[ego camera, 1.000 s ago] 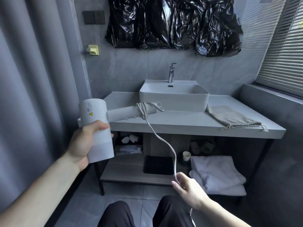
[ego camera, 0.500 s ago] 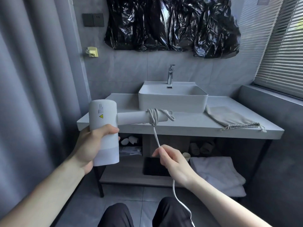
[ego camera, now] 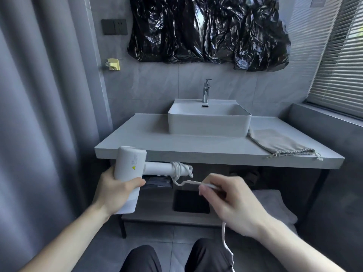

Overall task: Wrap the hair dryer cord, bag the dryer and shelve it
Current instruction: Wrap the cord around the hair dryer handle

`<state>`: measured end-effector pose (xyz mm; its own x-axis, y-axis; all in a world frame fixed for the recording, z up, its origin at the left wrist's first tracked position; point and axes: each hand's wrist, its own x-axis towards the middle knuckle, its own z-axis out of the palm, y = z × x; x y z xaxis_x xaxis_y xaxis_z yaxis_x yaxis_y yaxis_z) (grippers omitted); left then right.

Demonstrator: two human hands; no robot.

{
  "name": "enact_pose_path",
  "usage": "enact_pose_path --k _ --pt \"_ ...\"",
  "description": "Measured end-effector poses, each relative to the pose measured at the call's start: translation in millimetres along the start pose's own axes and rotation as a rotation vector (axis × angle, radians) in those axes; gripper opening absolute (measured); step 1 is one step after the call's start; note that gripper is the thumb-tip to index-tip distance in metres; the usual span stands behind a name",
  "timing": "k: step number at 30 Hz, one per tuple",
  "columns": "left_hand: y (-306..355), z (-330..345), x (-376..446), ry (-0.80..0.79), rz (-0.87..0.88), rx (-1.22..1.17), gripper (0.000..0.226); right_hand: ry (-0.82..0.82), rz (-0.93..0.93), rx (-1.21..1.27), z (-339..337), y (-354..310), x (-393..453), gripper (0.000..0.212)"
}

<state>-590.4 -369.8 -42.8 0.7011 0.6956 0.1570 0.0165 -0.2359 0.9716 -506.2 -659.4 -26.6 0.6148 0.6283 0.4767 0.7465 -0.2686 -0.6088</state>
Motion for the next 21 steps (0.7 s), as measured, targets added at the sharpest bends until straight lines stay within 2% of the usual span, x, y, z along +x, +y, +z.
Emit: enact_pose_path --k 9,12,16,21 --pt "8 -1 -40 -0.418 0.215 0.209 0.035 0.086 -0.018 -0.005 -27 -2 41 0.029" --pt "16 -1 -51 -0.543 0.27 0.195 0.033 0.134 0.055 0.026 -28 13 54 0.026" --pt "25 -3 -56 -0.545 0.264 0.087 0.031 0.166 0.142 0.029 -22 41 61 0.029" --pt "30 -11 -53 -0.432 0.126 -0.11 0.05 0.129 0.277 0.118 -18 68 53 0.039"
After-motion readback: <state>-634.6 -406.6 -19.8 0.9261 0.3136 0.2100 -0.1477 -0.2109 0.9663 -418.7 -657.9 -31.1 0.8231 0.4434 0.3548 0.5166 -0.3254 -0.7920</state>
